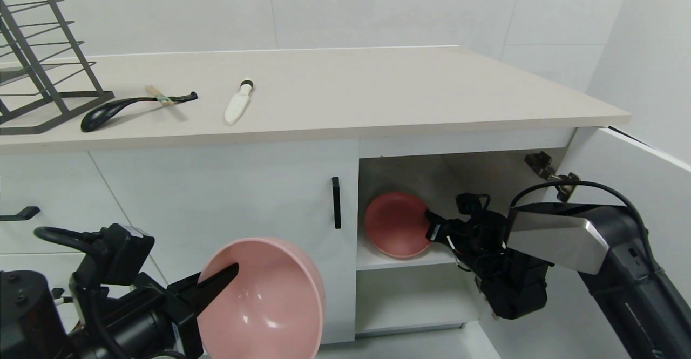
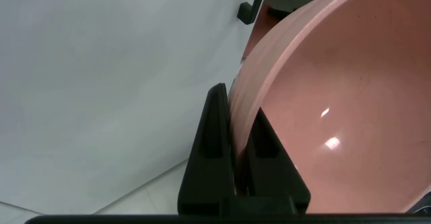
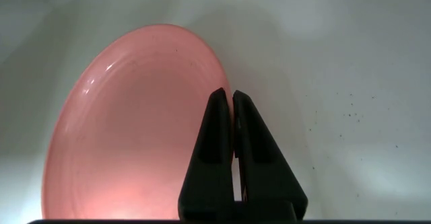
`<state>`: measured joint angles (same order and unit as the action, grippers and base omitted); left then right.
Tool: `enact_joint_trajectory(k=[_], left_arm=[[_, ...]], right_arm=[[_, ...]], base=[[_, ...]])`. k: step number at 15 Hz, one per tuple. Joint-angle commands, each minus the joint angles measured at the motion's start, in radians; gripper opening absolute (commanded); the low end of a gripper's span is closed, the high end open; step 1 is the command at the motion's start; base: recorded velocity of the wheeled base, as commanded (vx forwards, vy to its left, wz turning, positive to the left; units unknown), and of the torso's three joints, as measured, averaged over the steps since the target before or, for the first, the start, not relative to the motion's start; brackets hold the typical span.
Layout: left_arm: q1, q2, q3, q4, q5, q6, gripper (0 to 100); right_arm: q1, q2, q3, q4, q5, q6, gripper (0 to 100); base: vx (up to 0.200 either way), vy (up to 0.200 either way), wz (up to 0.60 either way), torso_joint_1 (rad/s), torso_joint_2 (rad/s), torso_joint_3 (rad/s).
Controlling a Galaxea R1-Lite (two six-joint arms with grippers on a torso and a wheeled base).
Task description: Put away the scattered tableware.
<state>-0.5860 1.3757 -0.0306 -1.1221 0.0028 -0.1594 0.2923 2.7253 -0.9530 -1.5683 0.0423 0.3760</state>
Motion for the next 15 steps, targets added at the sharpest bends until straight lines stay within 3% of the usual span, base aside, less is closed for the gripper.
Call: enact_joint_trajectory(k=[1,9,10,15], left_arm=[[0.0,0.002,0.0,-0.001,0.0,0.0,0],[-0.005,-0.004,0.0,-0.002,0.0,0.003,0],[-0.006,-0.003,0.0,-0.002,0.0,0.003,0],[-0.011,-0.001,0.0,-0.001,0.0,0.004,0]], right_arm=[[-0.002,-0.001,-0.02,0.019,0.001,0.003,0],[-0.002,-0.007,-0.036,0.106,-0.024,0.004,0],[-0.002,-0.007,-0.036,0.106,-0.024,0.006,100],[-0.002,-0.003,-0.027,0.04,-0.024,-0.02,100]], base=[[0.0,0.0,0.0,0.0,0.0,0.0],[0.0,0.0,0.0,0.0,0.0,0.0],[0.0,0.0,0.0,0.0,0.0,0.0],[0.0,0.0,0.0,0.0,0.0,0.0]])
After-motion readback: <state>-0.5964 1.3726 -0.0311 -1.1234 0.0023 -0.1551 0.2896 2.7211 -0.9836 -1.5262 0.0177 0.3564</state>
